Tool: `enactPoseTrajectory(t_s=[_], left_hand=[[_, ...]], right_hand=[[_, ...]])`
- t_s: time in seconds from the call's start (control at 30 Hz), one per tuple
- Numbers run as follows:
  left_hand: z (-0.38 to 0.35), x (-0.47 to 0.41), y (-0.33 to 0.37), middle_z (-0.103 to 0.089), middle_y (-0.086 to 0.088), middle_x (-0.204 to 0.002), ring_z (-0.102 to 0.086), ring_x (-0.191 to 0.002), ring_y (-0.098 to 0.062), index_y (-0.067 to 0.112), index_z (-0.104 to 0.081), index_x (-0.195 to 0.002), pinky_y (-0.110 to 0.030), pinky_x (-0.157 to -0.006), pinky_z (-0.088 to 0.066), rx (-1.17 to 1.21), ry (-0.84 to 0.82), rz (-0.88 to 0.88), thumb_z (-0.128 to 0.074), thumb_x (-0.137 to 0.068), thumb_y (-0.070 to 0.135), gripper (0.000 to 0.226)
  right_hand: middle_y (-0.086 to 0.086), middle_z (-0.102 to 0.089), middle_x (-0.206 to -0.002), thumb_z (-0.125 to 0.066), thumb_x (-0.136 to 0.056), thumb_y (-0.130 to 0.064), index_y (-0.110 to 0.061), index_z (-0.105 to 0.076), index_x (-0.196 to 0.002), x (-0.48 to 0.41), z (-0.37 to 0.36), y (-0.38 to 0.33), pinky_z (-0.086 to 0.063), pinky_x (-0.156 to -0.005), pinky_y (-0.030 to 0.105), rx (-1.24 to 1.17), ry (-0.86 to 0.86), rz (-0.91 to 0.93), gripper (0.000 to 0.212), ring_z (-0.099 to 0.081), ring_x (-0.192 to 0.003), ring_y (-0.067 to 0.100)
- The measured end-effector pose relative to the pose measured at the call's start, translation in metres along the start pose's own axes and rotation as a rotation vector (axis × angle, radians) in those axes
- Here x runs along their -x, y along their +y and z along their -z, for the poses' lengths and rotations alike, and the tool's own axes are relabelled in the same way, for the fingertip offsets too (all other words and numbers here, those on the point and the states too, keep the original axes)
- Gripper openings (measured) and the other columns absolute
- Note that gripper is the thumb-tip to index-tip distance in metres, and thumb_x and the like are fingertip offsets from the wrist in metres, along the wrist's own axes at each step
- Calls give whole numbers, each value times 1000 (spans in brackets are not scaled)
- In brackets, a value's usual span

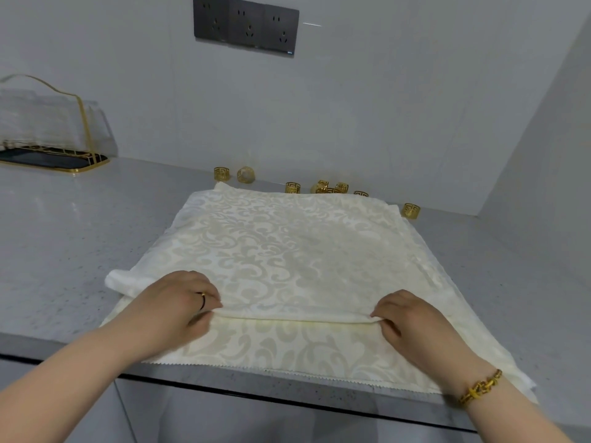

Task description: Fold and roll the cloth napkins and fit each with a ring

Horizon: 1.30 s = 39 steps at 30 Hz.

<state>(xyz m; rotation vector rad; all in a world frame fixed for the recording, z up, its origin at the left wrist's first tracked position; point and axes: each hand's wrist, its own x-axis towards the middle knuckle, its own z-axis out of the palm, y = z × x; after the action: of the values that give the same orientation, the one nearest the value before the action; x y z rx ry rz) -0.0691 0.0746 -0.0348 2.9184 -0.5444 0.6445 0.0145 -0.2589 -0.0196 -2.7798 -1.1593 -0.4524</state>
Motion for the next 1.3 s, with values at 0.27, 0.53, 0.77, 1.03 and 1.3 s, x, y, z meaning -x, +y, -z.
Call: enactPoseTrajectory(t_s=[0.27, 0.53, 0.77, 1.03, 1.3], left_hand=[[7, -1, 1, -66, 15, -75, -48, -79, -2, 22, -72, -71, -12, -67, -41, 25, 36, -4, -40, -78, 30, 34], [4, 6, -5, -35, 43, -72, -50, -83, 3, 34, -70, -70, 7, -52, -21, 59, 21, 83, -39, -81, 45, 34], [5, 7, -9, -47, 15, -66, -46, -62, -3, 32, -43, -57, -9, -59, -33, 244, -138, 370, -50, -90, 35, 35], [14, -8, -7, -54, 20, -76, -48, -70, 8, 34, -46, -66, -8, -59, -31, 325, -149, 478, -64, -81, 36, 23], [2, 15, -13, -35, 49, -81, -49, -84, 2, 28, -73, -71, -1, -70, -37, 123, 7, 18, -44, -71, 30, 29]], right_hand=[[-30, -50, -75, -55, -84, -5, -19, -71, -94, 15, 29, 4, -34, -69, -2, -120, -39, -85, 23, -50, -73, -8], [-19, -59, -94, -47, -92, -14, -28, -63, -98, 19, 26, 9, -40, -72, 5, -381, -192, -357, 22, -54, -86, -1], [-6, -55, -72, -42, -93, -13, -26, -50, -69, 14, 23, 7, -36, -57, 15, -415, -226, -394, 29, -45, -61, 7], [-6, -52, -77, -43, -93, -20, -27, -43, -91, 13, 17, 6, -32, -58, 12, -302, -188, -371, 8, -46, -69, 9], [-10, -56, -61, -60, -60, -1, -21, -56, -58, 16, 2, 6, -34, -53, 10, -65, 9, -53, 20, -46, -61, 7]])
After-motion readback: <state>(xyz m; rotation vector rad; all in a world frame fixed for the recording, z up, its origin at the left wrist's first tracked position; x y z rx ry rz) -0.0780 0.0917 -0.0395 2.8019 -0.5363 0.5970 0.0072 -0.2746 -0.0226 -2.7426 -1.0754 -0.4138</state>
